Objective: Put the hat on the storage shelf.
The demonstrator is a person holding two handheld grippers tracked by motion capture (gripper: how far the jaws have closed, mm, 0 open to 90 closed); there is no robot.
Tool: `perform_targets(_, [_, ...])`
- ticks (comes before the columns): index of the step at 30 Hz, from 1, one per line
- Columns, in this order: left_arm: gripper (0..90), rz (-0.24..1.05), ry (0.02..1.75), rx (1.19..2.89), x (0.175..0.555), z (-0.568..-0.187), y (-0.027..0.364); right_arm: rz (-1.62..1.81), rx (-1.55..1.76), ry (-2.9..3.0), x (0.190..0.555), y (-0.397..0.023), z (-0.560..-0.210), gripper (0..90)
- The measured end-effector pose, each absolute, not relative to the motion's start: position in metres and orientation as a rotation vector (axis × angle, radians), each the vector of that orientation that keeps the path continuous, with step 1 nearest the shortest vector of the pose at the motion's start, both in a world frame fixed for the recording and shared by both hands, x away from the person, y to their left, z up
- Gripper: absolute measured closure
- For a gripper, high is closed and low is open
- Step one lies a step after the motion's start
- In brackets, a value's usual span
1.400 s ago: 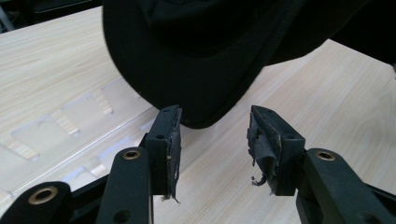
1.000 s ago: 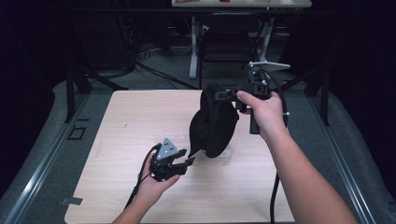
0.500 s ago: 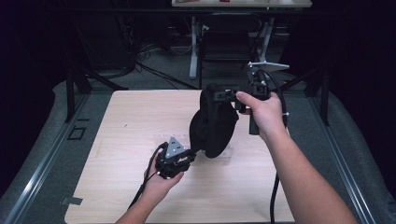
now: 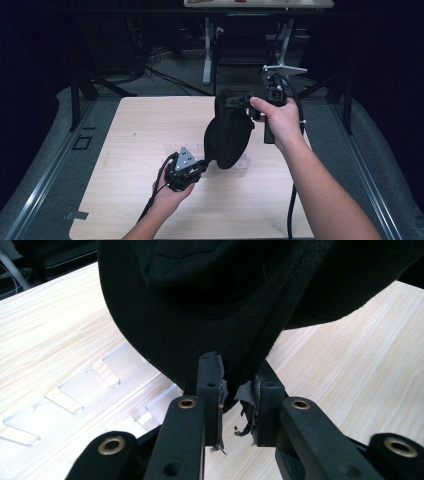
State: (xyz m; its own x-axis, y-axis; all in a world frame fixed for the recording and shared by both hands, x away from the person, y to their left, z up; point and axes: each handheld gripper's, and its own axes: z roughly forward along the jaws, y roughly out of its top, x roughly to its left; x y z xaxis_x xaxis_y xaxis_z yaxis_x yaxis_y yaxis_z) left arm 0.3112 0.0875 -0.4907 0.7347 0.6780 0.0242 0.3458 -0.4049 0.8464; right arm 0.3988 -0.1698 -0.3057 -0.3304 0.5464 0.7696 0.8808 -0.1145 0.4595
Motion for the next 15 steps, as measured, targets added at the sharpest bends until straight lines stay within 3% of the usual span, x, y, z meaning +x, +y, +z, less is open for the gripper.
perform_targets(15, [81.4,0.446,0.742,1.98,0.312,-0.499,0.099,-1.425,-1.541,-1.833,0.402,-0.15,-0.305,88.1])
